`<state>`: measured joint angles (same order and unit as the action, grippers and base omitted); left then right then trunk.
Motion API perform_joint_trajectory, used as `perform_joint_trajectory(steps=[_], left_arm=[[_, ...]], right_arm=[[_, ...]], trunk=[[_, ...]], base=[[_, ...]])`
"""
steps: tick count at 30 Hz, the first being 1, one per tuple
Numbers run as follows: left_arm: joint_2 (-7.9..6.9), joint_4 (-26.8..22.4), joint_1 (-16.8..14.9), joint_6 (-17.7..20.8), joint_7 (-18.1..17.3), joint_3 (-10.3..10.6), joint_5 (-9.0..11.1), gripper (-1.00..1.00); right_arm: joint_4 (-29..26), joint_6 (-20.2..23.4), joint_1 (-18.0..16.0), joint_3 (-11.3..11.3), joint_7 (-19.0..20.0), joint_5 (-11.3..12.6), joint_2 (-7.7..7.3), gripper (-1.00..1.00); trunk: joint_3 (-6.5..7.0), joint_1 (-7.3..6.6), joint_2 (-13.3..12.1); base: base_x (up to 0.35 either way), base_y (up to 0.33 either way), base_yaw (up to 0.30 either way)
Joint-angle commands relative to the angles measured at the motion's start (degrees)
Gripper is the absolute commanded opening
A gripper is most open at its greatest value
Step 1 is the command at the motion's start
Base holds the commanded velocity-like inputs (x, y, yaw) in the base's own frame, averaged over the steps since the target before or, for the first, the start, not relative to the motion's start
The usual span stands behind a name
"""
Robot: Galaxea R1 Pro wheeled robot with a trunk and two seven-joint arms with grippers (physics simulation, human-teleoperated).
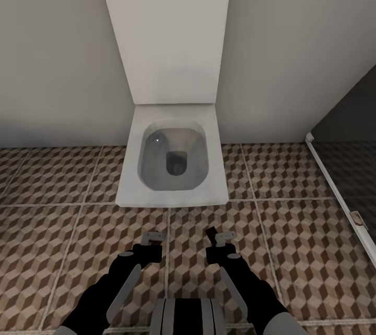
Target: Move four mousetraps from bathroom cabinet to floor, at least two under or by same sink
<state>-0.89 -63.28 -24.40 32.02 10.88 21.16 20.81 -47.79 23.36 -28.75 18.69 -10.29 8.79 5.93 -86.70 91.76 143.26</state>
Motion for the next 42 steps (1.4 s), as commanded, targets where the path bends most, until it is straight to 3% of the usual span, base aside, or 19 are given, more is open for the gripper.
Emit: perform_joint_trajectory(steps=[1,9,18,42], left_arm=[[-0.07,-0.09,-0.03,0.15,0.54,0.2,0.61,-1.0],[-0.05,-0.09,-0.03,0.15,0.55,0.2,0.59,-1.0],[-0.04,-0.09,-0.03,0.15,0.55,0.2,0.59,-1.0],[-0.02,-0.09,-0.03,0.15,0.55,0.2,0.62,-1.0]], right_arm=[[-0.06,0.18,-0.05,0.22,-0.61,0.7,-0.02,-1.0],[0.57,0.21,-0.78,0.24,-0.61,0.72,0.0,-1.0],[0.68,3.07,-0.86,0.2,-0.5,0.84,0.05,-1.0],[0.95,3.26,-0.87,0.2,-0.44,0.88,0.33,-1.0]], trunk=[[-0.04,-0.01,0.01],[-0.04,-0.01,0.01],[-0.04,-0.01,0.01],[-0.04,-0.01,0.01]], base=[[0.0,0.0,0.0],[0.0,0.0,0.0],[0.0,0.0,0.0],[0.0,0.0,0.0]])
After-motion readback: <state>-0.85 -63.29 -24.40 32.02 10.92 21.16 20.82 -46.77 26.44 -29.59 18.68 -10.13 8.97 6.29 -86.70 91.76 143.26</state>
